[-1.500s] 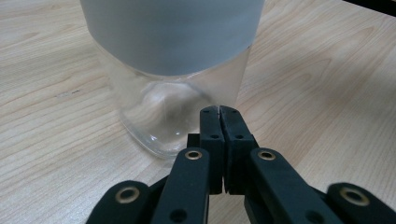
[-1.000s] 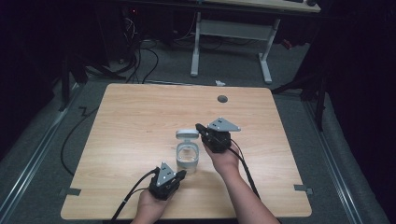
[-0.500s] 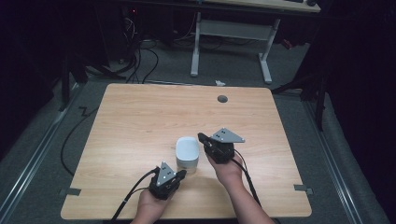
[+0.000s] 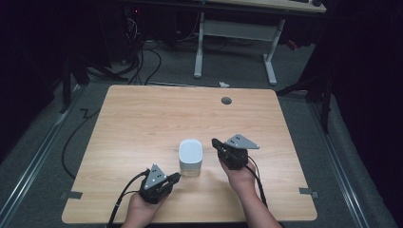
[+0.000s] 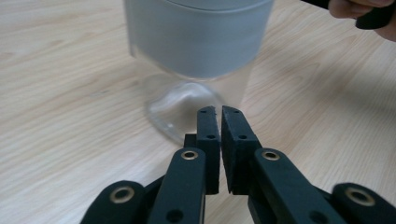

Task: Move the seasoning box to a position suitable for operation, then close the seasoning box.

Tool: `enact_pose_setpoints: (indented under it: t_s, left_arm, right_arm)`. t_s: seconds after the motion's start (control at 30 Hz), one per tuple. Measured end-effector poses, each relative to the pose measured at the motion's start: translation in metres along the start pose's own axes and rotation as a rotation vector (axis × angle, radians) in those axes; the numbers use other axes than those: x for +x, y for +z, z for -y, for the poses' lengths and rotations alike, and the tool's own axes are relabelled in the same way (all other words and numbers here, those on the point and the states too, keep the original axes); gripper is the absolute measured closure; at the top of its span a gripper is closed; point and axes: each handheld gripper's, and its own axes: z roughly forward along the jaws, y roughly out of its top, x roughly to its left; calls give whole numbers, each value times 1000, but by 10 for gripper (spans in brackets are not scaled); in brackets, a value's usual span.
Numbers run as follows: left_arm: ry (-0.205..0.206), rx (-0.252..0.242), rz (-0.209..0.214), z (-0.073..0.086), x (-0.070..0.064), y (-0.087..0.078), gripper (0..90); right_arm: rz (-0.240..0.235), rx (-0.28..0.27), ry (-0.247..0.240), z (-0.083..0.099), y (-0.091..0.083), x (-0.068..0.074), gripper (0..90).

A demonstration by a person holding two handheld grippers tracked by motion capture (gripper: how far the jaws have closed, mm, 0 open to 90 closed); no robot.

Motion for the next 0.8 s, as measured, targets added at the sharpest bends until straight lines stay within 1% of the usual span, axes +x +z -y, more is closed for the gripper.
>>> enact_pose_setpoints:
  t_s: [0.03, 0.07, 0.1, 0.13, 0.17, 0.2, 0.23, 0.27, 0.3, 0.4, 0.43, 0.47, 0.5, 0.53, 0.57, 0.6, 0.63, 0.67, 0.7, 0.73, 0.77, 0.8]
  left_arm:
    - [0, 0, 0, 0, 0, 0, 840]
    - [24, -4, -6, -3, 2, -3, 840]
    - [35, -10, -12, -5, 5, -6, 833]
    - [38, -12, -17, -8, 7, -9, 826]
    - [43, -26, -27, -15, 13, -13, 796]
    - [43, -26, -27, -15, 13, -13, 774]
    - [58, -39, -59, -20, 22, -17, 751]
    - [58, -39, -59, -20, 22, -17, 729]
    - [61, -43, -78, -22, 28, -19, 729]
    - [55, -58, -129, -30, 45, -22, 691]
    - [57, -65, -146, -32, 51, -24, 681]
    - [52, -70, -162, -33, 58, -25, 681]
    - [48, -71, -177, -34, 62, -27, 669]
    - [49, -75, -196, -35, 69, -29, 669]
    - [47, -78, -218, -36, 76, -32, 665]
    - [40, -83, -231, -37, 81, -34, 662]
    - [40, -85, -244, -37, 87, -37, 652]
    - [41, -88, -258, -38, 91, -40, 652]
    - [42, -92, -282, -39, 99, -45, 648]
    - [42, -92, -282, -39, 99, -45, 645]
    - [22, -102, -294, -39, 104, -51, 641]
    - [22, -102, -294, -39, 104, -51, 636]
  right_arm:
    - [4, 3, 4, 2, -1, -1, 879]
    - [4, 3, 4, 2, -1, -1, 879]
    - [10, 9, 6, 3, -2, -4, 879]
    - [15, 12, 7, 4, -3, -6, 879]
    - [23, 21, 6, 5, -6, -11, 879]
    - [23, 21, 6, 5, -6, -11, 879]
    - [36, 31, -5, 5, -10, -17, 877]
    - [36, 31, -5, 5, -10, -17, 877]
    - [40, 33, -6, 5, -12, -19, 876]
    - [53, 31, -1, 9, -18, -27, 873]
    - [63, 28, 18, 14, -22, -31, 871]
    - [63, 28, 18, 14, -22, -31, 871]
    - [72, 27, 29, 20, -25, -36, 870]
    - [72, 27, 29, 20, -25, -36, 870]
    - [77, 30, 38, 25, -27, -38, 869]
    - [85, 34, 45, 31, -29, -41, 869]
    - [97, 45, 56, 40, -33, -46, 866]
    - [97, 45, 56, 40, -33, -46, 866]
    - [110, 52, 66, 50, -38, -50, 864]
    - [110, 52, 66, 50, -38, -50, 864]
    - [121, 56, 76, 59, -43, -53, 858]
    - [121, 56, 76, 59, -43, -53, 858]
